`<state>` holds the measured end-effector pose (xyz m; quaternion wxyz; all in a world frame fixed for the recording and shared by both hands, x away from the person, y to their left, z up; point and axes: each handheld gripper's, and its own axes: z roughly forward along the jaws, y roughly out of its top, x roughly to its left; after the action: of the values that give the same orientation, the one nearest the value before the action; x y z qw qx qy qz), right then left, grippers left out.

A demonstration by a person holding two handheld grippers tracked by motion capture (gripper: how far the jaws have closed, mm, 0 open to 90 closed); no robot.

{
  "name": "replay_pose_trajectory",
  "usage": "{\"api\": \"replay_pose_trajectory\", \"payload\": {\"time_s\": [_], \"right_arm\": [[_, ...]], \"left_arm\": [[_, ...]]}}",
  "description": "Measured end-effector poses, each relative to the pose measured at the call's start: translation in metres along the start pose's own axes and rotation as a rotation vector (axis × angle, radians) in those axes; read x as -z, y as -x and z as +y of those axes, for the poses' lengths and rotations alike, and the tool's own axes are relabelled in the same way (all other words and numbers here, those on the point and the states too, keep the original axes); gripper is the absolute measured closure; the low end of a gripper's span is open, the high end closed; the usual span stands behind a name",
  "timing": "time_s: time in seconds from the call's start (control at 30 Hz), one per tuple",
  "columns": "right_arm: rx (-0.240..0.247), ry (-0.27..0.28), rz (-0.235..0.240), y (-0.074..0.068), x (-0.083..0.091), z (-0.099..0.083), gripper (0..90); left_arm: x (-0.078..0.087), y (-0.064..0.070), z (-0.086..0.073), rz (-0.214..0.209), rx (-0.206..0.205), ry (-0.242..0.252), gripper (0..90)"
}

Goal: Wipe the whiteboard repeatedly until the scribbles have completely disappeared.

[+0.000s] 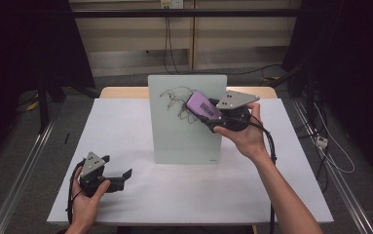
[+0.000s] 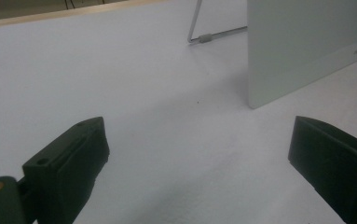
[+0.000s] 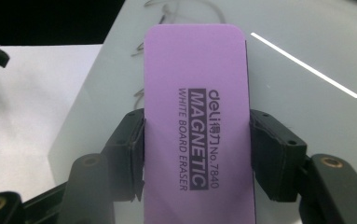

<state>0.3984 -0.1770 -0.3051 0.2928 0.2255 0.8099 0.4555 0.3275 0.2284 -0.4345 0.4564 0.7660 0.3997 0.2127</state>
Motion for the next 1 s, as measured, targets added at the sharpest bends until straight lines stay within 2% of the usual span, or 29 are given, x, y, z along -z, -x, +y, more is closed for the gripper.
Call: {"api": "replay_pose_trajectory", "payload": {"time_s": [0.13, 0.3, 0.47, 0.6, 0.77, 1.0], "right_arm": [[-0.009, -0.007, 0.026, -0.007, -0.007, -0.004, 41.4], [0.008, -0.037, 0.063, -0.019, -0.018, -0.007, 41.4], [0.021, -0.044, 0.06, -0.022, -0.019, -0.007, 41.4], [0.029, -0.037, 0.026, -0.017, -0.013, -0.003, 41.4], [-0.011, -0.004, -0.02, -0.003, 0.0, 0.001, 41.4], [-0.034, 0.02, -0.096, 0.016, 0.018, 0.011, 41.4]], "left_arm": [[0.0, 0.0, 0.0, 0.002, -0.001, 0.002, 4.7], [0.0, 0.002, 0.001, -0.003, -0.015, 0.004, 4.7], [0.001, 0.001, 0.0, -0.002, -0.006, 0.009, 4.7], [0.002, 0.0, 0.0, 0.001, -0.007, 0.007, 4.7], [0.002, 0.001, 0.001, -0.001, -0.014, 0.006, 4.6], [0.002, 0.001, 0.001, -0.002, -0.014, 0.005, 4.7]]}}
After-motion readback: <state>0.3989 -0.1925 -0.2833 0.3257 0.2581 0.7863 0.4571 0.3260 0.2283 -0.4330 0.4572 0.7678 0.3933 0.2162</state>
